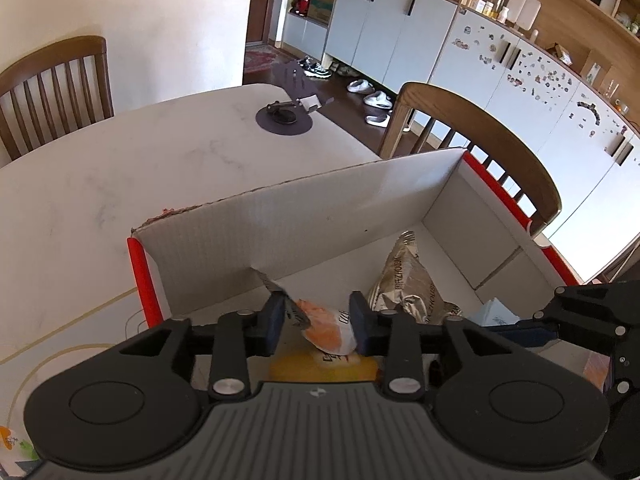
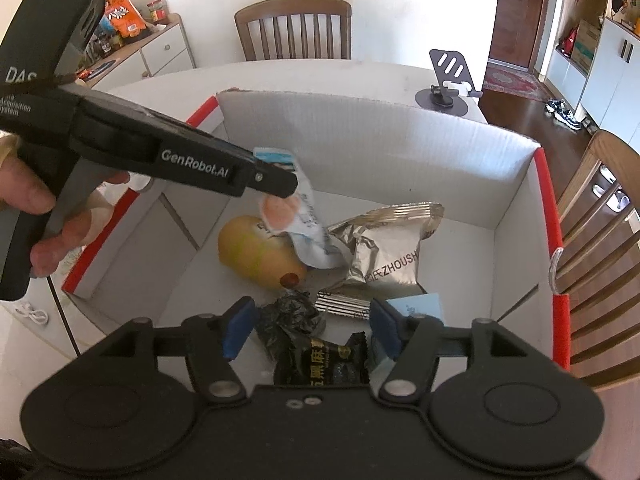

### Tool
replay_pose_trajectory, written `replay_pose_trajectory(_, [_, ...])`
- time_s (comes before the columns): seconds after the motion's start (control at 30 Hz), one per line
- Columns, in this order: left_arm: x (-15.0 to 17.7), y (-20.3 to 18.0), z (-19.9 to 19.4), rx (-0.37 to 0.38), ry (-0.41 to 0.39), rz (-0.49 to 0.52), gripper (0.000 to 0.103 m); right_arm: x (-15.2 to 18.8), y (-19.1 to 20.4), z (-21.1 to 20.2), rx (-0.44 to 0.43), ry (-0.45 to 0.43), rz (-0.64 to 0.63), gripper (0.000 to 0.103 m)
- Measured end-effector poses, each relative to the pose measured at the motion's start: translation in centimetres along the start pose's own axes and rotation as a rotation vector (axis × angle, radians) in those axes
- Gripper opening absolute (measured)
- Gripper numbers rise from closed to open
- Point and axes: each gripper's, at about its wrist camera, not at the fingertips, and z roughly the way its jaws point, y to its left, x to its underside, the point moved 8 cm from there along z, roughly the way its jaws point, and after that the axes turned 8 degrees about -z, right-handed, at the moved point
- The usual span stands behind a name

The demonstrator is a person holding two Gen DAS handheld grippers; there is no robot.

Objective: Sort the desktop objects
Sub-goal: 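Lower and release the white bag with left tool while right tool releases the black packet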

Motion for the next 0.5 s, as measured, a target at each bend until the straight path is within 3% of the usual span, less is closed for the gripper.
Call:
replay_pose_trajectory(0.1, [-0.1, -0.6, -0.8, 0.011, -0.019, 0.014, 0.064, 0.0, 0.0, -0.4, -0.002, -0.007, 0.002, 0.064])
replay_pose_trajectory(0.5, [0.6, -2.0, -3.7, 0.062, -0.052, 0.024, 0.065, 0.0, 0.3, -2.7, -0.012, -0.051, -0.006, 0.065])
